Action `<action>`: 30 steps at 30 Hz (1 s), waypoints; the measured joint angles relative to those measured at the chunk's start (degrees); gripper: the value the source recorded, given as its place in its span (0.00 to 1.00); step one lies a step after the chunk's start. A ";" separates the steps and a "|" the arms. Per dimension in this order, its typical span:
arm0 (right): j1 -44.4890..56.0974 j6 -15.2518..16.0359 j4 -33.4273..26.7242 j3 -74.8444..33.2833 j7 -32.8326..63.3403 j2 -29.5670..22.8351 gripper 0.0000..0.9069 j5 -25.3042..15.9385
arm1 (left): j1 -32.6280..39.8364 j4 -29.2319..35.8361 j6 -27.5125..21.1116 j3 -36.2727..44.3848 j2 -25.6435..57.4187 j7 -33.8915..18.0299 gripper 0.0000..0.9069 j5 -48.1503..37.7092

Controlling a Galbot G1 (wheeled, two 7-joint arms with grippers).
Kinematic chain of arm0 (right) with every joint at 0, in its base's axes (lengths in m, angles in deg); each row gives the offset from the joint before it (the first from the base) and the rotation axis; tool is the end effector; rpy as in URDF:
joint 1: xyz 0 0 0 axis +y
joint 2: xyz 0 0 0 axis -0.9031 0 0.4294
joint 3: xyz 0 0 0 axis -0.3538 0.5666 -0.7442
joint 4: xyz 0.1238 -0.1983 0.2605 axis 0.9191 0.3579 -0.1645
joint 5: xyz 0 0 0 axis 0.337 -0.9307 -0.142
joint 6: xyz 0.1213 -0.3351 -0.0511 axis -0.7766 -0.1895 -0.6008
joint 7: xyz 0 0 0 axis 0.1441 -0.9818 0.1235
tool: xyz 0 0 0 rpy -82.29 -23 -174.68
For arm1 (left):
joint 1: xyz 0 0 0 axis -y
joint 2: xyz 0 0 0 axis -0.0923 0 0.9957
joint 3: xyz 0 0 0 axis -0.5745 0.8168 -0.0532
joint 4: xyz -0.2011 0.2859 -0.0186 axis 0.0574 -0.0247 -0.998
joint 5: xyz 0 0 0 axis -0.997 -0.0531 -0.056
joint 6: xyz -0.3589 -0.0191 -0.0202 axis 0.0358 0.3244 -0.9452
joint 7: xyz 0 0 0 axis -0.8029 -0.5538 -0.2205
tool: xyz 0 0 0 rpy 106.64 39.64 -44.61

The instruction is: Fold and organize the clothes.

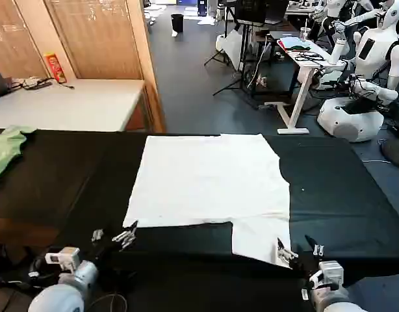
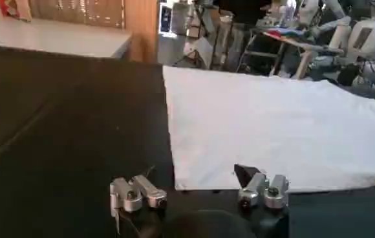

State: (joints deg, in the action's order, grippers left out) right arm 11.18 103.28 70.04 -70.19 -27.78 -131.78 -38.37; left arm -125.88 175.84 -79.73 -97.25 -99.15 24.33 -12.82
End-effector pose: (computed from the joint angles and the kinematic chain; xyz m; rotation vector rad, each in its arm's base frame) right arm 0.1564 -0.0600 -0.2671 0.0023 -2.5932 0.1689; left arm 0.1959 0.1034 -0.2910 -0.1696 -2.6756 0.1421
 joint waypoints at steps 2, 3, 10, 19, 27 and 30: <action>-0.05 -0.06 -0.50 0.12 0.03 -0.22 0.97 -0.18 | 0.05 -0.37 -0.10 0.16 -0.11 0.14 0.97 0.28; -0.11 -0.08 -0.69 0.18 0.03 -0.34 0.97 -0.26 | 0.11 -0.56 -0.12 0.25 -0.18 0.21 0.94 0.32; -0.10 -0.49 -1.81 0.55 -0.23 -0.81 0.73 -0.58 | 0.60 -1.72 -0.13 0.63 -0.34 0.64 0.24 0.70; 0.38 -0.56 -1.71 1.23 -0.50 -1.29 0.11 -1.44 | 1.11 -2.82 -0.14 0.65 -0.61 0.73 0.04 0.09; 1.27 0.33 -0.25 0.31 0.58 -1.10 0.04 -1.39 | -0.16 -1.24 0.06 0.54 -1.13 0.70 0.00 0.43; 2.24 0.44 0.95 -0.19 0.94 -0.96 0.03 -1.25 | -0.70 -0.29 0.14 0.48 -1.30 0.71 0.00 0.97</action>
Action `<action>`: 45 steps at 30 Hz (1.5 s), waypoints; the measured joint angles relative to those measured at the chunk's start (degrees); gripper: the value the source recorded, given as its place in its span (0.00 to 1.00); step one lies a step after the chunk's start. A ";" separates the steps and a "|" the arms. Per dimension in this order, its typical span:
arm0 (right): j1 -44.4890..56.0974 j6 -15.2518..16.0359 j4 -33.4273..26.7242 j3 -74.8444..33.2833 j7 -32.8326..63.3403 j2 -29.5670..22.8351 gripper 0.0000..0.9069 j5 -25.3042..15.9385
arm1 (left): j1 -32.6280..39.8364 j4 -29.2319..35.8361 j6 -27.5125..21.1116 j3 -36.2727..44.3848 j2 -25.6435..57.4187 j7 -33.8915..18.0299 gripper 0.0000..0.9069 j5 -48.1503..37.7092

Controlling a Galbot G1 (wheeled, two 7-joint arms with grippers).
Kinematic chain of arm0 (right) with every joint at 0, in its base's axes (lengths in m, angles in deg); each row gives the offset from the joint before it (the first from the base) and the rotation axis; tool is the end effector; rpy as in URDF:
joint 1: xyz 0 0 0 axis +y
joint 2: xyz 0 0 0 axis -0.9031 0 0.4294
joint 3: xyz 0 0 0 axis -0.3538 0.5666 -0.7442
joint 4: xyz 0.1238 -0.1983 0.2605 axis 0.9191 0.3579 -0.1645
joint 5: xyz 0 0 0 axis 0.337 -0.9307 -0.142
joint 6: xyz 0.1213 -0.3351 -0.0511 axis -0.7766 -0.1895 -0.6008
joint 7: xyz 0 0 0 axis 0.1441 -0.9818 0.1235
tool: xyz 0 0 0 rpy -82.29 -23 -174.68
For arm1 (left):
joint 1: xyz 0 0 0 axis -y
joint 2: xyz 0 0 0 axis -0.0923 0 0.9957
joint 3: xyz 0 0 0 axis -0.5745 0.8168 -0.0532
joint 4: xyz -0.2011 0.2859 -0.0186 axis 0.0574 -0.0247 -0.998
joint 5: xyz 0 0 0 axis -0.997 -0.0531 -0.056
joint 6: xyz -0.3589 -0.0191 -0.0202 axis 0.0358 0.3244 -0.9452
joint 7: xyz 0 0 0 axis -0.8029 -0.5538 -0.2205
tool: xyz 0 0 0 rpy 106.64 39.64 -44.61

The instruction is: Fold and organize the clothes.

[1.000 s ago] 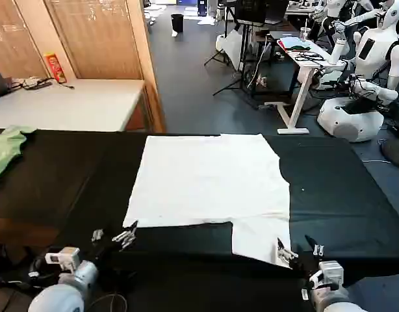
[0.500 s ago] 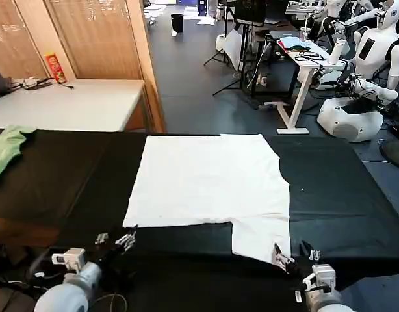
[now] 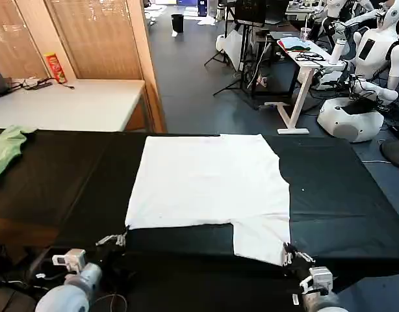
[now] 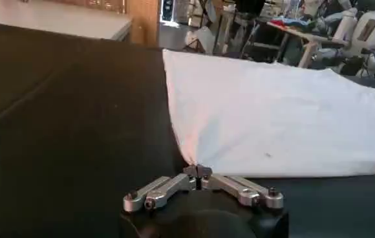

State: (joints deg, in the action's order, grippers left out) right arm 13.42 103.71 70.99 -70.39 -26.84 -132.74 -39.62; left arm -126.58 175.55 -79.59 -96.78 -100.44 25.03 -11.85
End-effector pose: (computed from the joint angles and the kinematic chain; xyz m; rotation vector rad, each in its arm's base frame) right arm 0.1453 -0.0575 -0.2678 -0.0326 -2.5641 0.1834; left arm 0.1907 0.0984 -0.2980 -0.1773 -2.6602 0.1568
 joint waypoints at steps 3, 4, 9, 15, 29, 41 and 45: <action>1.04 0.35 1.33 -0.38 1.26 0.01 0.03 0.93 | -0.87 0.79 0.02 -0.38 0.05 -0.07 0.00 0.32; 1.50 0.50 1.90 -0.45 1.82 -0.03 0.03 1.42 | -1.25 1.17 0.03 -0.67 0.16 -0.13 0.00 0.31; 5.16 0.52 5.13 -0.72 3.06 -0.45 0.02 2.21 | -4.16 3.55 0.56 -2.34 0.77 -0.21 0.00 -0.31; 7.07 0.27 7.11 -1.68 3.83 -0.32 0.02 4.56 | -9.81 7.51 1.36 -5.09 0.89 -0.35 0.00 -1.43; -8.52 -5.19 -2.77 -1.43 2.59 5.32 0.02 13.52 | -3.30 6.52 3.70 -3.20 -2.78 -3.07 0.00 -1.60; -26.06 -6.72 -17.82 4.58 1.92 9.68 0.02 12.47 | 7.06 0.37 4.72 0.96 -1.80 -4.54 0.00 2.72; -29.93 -6.90 -22.13 6.72 1.97 10.34 0.02 12.33 | 10.33 -2.42 4.64 2.50 -0.41 -4.59 0.00 3.65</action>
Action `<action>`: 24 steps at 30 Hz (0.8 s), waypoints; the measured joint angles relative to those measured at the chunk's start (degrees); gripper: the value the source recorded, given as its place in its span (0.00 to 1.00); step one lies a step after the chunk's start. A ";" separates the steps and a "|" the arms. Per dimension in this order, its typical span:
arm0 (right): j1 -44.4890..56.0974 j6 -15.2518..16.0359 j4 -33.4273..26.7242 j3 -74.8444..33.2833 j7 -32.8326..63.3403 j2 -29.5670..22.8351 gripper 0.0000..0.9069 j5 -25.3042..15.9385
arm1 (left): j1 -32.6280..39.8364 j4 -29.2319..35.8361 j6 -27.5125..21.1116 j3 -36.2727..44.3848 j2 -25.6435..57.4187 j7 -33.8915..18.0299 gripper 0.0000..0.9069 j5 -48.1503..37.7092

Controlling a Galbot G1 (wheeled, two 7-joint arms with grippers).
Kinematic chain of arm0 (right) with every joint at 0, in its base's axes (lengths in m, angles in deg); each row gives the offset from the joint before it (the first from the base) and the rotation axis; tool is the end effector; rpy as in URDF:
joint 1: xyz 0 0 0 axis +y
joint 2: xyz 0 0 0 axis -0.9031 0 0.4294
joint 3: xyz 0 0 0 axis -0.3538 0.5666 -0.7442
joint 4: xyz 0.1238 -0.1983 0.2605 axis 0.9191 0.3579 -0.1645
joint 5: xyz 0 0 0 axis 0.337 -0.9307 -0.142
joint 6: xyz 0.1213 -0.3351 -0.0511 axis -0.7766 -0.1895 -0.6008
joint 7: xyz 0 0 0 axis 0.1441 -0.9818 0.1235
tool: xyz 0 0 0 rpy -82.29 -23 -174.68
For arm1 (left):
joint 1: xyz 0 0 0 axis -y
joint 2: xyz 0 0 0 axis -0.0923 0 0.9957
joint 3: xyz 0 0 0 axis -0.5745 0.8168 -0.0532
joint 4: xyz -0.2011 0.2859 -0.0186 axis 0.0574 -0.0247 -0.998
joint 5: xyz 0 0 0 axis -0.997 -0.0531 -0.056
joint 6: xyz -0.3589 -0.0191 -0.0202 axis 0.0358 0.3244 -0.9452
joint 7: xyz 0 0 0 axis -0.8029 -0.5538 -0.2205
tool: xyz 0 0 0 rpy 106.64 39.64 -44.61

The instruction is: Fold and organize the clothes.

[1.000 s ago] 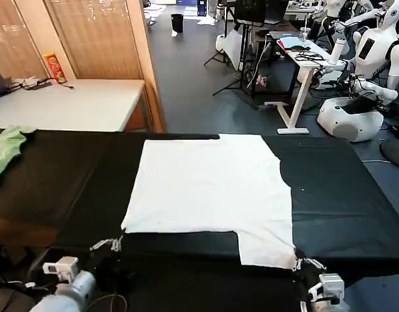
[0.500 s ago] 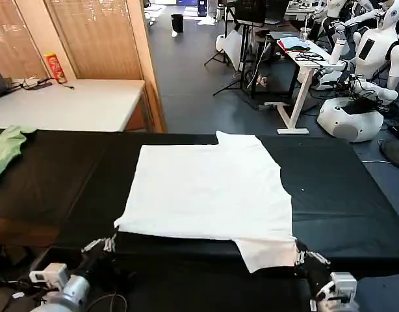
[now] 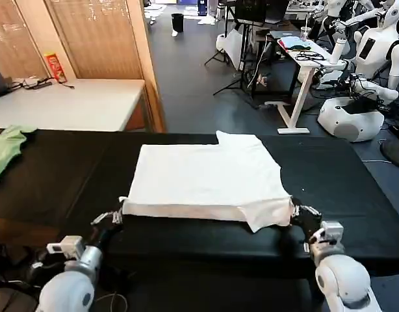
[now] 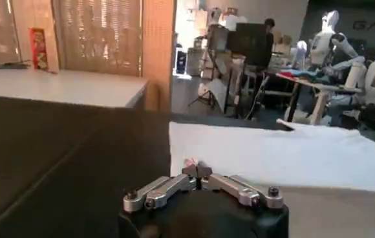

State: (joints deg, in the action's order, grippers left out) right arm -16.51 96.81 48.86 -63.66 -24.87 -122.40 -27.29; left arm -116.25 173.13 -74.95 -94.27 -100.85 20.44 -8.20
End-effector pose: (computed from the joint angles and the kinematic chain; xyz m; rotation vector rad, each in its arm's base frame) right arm 0.3057 -0.0947 -0.2823 0.0306 -2.7930 0.1250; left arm 0.2414 0.0904 -0.2792 -0.0868 -2.8748 0.0804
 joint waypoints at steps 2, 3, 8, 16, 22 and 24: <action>-1.78 -0.33 -1.93 0.88 0.00 0.43 0.01 -0.08 | 1.62 -1.38 -0.01 0.78 0.80 0.00 0.00 0.30; -2.63 -0.50 -2.86 1.31 -0.02 0.57 0.01 -0.15 | 2.28 -1.92 0.00 1.19 1.16 0.01 0.00 0.50; -6.46 -0.52 -6.92 3.28 -0.19 0.62 0.02 -0.24 | 6.04 -5.45 0.05 3.66 2.28 -0.01 0.00 2.05; -7.95 0.61 -8.25 3.83 -2.49 0.87 0.97 0.60 | 10.38 -8.96 -0.57 6.14 2.45 -0.59 0.97 1.86; -4.19 1.89 -3.47 2.28 -3.07 2.31 0.97 1.00 | 10.95 -9.12 -0.63 6.35 2.32 -0.35 0.97 1.69; -2.04 1.90 -1.08 1.46 -3.06 2.90 0.97 0.98 | 10.71 -9.12 -0.64 6.31 2.30 -0.34 0.97 1.68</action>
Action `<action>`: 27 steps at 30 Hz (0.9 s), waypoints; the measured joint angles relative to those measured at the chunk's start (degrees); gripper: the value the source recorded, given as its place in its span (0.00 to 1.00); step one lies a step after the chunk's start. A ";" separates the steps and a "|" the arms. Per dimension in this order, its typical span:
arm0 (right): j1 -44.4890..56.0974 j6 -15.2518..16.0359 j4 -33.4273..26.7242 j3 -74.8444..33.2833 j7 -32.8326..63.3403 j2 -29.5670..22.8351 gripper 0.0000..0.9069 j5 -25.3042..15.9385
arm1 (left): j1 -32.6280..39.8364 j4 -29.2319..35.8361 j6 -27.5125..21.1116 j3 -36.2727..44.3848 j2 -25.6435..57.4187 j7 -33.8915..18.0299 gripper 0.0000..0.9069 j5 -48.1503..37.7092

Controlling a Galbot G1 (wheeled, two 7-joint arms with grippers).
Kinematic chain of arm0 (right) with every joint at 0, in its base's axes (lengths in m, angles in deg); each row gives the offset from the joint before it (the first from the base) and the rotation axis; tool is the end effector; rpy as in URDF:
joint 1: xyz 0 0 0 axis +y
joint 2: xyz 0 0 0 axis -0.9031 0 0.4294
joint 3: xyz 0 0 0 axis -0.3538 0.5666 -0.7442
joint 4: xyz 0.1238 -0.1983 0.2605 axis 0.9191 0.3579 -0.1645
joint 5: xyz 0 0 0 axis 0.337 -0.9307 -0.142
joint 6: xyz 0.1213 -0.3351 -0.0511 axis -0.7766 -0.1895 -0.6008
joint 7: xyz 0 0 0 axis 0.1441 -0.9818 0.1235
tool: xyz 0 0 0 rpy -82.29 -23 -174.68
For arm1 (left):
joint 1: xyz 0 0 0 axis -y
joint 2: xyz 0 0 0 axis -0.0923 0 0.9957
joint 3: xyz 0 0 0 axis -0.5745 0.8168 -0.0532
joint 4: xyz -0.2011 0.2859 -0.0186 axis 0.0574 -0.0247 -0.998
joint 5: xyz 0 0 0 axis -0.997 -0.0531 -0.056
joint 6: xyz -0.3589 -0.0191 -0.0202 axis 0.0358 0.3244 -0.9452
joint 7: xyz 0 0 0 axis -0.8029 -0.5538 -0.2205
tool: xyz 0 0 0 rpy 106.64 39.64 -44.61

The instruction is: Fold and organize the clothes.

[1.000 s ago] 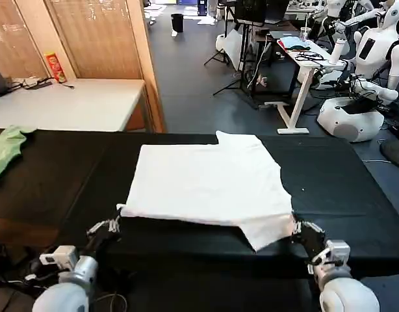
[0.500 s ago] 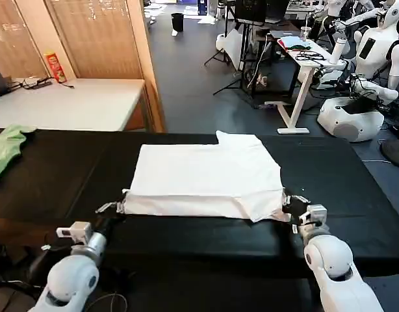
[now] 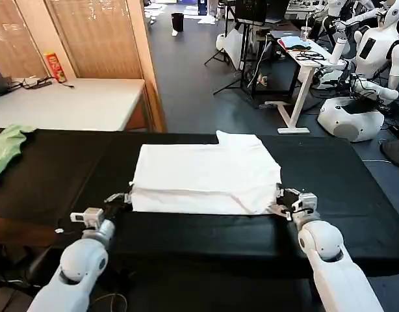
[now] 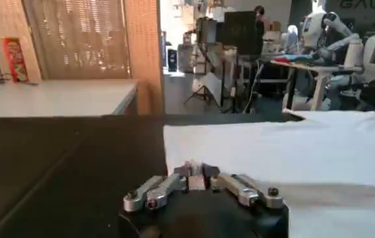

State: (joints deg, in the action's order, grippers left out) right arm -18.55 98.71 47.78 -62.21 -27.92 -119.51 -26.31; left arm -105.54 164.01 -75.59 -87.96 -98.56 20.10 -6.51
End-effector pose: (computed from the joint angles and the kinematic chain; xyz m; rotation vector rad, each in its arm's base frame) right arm 0.3166 -0.1012 -0.2761 0.1265 -2.7584 0.1641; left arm 0.2973 0.0879 -0.2928 -0.1230 -2.8616 -0.0210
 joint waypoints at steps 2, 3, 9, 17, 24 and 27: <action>2.30 0.01 2.36 -0.75 -0.02 0.46 0.97 -0.07 | -0.53 0.18 0.00 -0.23 -0.03 0.03 0.97 0.03; 3.43 0.02 3.42 -1.20 -0.01 0.62 0.97 -0.15 | -0.84 0.32 -0.05 -0.36 -0.03 0.07 0.97 0.02; 8.96 -0.05 7.09 -2.60 -0.02 0.32 0.97 -0.68 | -3.99 2.26 -0.59 -1.98 0.41 1.12 0.97 -0.46; 12.31 -0.28 6.93 -2.81 0.22 -1.28 0.87 -0.97 | -7.38 3.53 -2.86 -3.32 0.18 1.96 0.97 -5.54; 12.62 -1.11 6.02 -3.03 -0.10 -1.66 0.32 -1.24 | -7.47 2.01 -3.04 -3.43 -0.20 2.49 0.26 -5.88; 12.71 -1.17 6.01 -3.03 -0.16 -1.66 0.08 -1.39 | -7.42 1.62 -3.03 -3.42 -0.19 2.95 0.00 -5.80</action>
State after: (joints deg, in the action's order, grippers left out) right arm -5.84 97.54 53.79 -65.24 -28.08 -121.17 -27.70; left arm -112.95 165.63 -78.62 -91.39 -98.75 23.06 -12.32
